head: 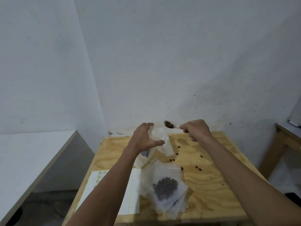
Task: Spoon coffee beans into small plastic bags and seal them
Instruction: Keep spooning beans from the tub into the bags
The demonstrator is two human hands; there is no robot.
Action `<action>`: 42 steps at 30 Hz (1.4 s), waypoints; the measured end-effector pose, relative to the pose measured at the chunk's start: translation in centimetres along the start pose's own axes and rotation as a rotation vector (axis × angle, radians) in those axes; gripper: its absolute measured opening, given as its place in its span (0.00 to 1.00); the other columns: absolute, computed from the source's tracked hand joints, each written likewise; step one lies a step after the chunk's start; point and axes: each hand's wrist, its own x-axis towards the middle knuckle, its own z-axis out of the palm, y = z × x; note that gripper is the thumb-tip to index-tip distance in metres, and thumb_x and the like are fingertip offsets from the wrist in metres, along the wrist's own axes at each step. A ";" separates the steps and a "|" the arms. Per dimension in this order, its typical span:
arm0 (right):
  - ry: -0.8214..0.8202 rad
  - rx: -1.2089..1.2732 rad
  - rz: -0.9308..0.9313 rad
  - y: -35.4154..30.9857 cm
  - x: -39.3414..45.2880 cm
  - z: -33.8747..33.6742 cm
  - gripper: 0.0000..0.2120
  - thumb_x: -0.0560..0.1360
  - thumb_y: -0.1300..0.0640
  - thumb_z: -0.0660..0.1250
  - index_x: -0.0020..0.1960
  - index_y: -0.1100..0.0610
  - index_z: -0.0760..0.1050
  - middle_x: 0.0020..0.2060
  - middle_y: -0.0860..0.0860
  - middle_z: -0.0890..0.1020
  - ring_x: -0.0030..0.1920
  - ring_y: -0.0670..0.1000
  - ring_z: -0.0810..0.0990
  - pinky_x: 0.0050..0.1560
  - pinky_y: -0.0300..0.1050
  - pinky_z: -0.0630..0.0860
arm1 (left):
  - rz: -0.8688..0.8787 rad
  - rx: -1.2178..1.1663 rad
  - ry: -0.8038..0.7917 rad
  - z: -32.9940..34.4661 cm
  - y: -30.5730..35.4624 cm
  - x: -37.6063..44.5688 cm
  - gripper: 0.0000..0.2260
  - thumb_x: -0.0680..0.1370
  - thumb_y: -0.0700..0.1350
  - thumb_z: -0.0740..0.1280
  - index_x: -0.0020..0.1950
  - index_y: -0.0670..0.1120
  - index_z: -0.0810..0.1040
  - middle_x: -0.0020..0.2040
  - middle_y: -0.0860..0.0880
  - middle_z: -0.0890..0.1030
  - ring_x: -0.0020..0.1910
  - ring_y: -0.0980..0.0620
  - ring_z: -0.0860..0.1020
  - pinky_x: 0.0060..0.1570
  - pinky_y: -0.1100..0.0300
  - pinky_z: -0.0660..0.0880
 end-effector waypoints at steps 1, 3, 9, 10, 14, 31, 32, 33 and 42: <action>-0.013 -0.023 -0.021 -0.6 -0.2 0.2 0.06 0.69 0.64 0.72 0.36 0.59 0.77 0.32 0.55 0.74 0.26 0.51 0.66 0.25 0.41 0.63 | 0.014 0.002 0.008 -0.1 0.3 0.0 0.44 0.64 0.63 0.80 0.74 0.47 0.71 0.65 0.49 0.76 0.63 0.48 0.75 0.62 0.50 0.75; -0.038 -0.112 -0.077 -1.3 -0.8 0.7 0.07 0.70 0.63 0.71 0.34 0.62 0.76 0.32 0.56 0.76 0.25 0.51 0.67 0.26 0.42 0.64 | 0.042 0.015 0.017 -0.2 0.9 0.0 0.43 0.65 0.62 0.80 0.74 0.47 0.70 0.66 0.49 0.76 0.64 0.48 0.75 0.62 0.52 0.74; -0.027 -0.401 -0.335 -1.7 -2.4 1.4 0.11 0.76 0.63 0.66 0.44 0.59 0.87 0.45 0.46 0.88 0.39 0.47 0.84 0.39 0.42 0.82 | 0.049 0.016 0.038 -0.1 1.6 0.0 0.40 0.66 0.61 0.80 0.73 0.46 0.72 0.64 0.49 0.77 0.62 0.48 0.76 0.57 0.54 0.74; -0.029 -0.402 -0.340 -1.7 -2.5 1.1 0.11 0.76 0.62 0.66 0.44 0.57 0.88 0.47 0.45 0.87 0.41 0.47 0.85 0.42 0.44 0.83 | 0.043 0.017 0.037 -0.1 1.5 0.0 0.40 0.66 0.61 0.80 0.73 0.46 0.72 0.64 0.48 0.77 0.62 0.47 0.76 0.57 0.54 0.74; -0.100 -0.375 -0.342 -1.4 -2.4 0.5 0.10 0.77 0.61 0.68 0.48 0.55 0.88 0.47 0.46 0.87 0.43 0.43 0.83 0.40 0.35 0.78 | 0.019 -0.008 0.043 0.3 1.2 0.1 0.43 0.66 0.62 0.80 0.75 0.45 0.70 0.68 0.48 0.76 0.64 0.47 0.75 0.60 0.53 0.74; -0.045 -0.720 -0.141 4.9 -1.8 3.8 0.10 0.78 0.61 0.66 0.45 0.57 0.86 0.42 0.52 0.87 0.41 0.54 0.84 0.46 0.52 0.85 | -0.021 -0.294 0.015 2.2 3.4 1.5 0.28 0.66 0.58 0.81 0.63 0.51 0.79 0.52 0.57 0.80 0.49 0.57 0.81 0.48 0.59 0.80; -0.055 -0.735 -0.163 5.1 -1.9 4.1 0.09 0.78 0.62 0.67 0.47 0.58 0.86 0.43 0.53 0.87 0.43 0.54 0.85 0.48 0.52 0.84 | -0.009 -0.291 -0.007 2.3 3.5 1.6 0.27 0.67 0.57 0.81 0.63 0.51 0.79 0.51 0.60 0.79 0.48 0.60 0.80 0.47 0.62 0.79; -0.055 -0.757 -0.187 5.2 -1.9 4.2 0.08 0.78 0.62 0.68 0.49 0.58 0.86 0.44 0.53 0.87 0.44 0.54 0.85 0.48 0.52 0.84 | 0.002 -0.285 -0.034 2.4 3.6 1.8 0.26 0.68 0.56 0.81 0.63 0.52 0.79 0.50 0.61 0.79 0.48 0.61 0.80 0.46 0.63 0.79; -0.003 -0.961 -0.268 5.1 -1.6 4.1 0.10 0.79 0.65 0.65 0.40 0.56 0.72 0.37 0.51 0.72 0.37 0.54 0.74 0.36 0.45 0.69 | -0.009 -0.107 -0.117 1.7 1.0 2.5 0.39 0.62 0.69 0.76 0.66 0.49 0.79 0.60 0.53 0.82 0.55 0.52 0.81 0.53 0.53 0.80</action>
